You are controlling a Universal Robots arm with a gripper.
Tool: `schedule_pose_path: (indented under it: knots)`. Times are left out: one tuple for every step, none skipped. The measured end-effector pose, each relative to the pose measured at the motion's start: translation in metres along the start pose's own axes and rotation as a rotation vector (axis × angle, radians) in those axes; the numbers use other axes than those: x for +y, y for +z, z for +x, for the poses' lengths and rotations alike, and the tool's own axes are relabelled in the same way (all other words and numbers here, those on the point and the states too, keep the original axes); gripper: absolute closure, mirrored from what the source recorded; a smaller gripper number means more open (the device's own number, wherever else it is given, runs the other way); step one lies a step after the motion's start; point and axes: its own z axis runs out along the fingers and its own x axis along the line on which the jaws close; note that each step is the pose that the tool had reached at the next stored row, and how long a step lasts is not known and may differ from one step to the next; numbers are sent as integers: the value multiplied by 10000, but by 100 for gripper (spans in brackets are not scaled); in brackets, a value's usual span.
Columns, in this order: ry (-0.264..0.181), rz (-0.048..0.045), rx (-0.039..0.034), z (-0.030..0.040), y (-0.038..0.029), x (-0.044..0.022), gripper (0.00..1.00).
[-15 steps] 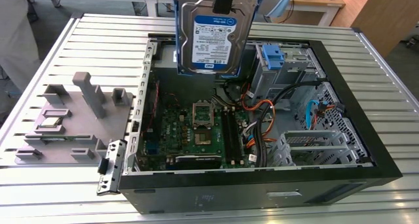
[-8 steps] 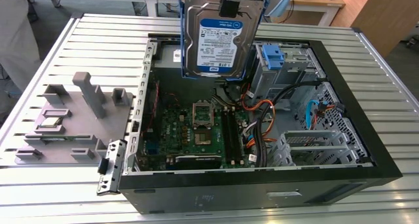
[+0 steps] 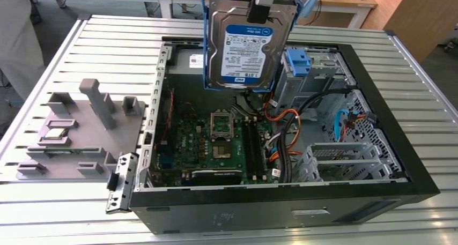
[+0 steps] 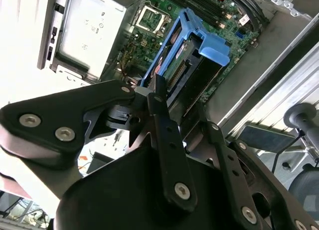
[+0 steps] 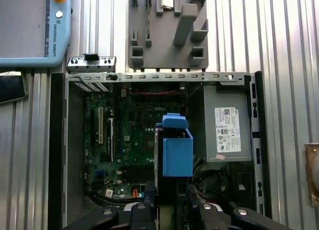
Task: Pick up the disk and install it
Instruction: 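Pick up the disk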
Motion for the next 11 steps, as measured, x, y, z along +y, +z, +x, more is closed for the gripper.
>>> schedule_pose_path:
  knots:
    - [2,0,1,10,-1,-10,65]
    - [3,0,2,19,-2,-21,65]
    - [5,0,4,29,-4,-32,65]
    - [7,1,5,39,-4,-42,65]
    - [10,1,6,48,-5,-52,65]
    - [12,1,9,57,-7,-62,65]
    - [13,1,10,66,-8,-72,65]
    - [15,1,11,75,-9,-83,65]
    - [17,1,14,84,-11,-93,65]
    - [20,2,15,94,-12,-104,65]
    - [22,2,17,103,-13,-114,65]
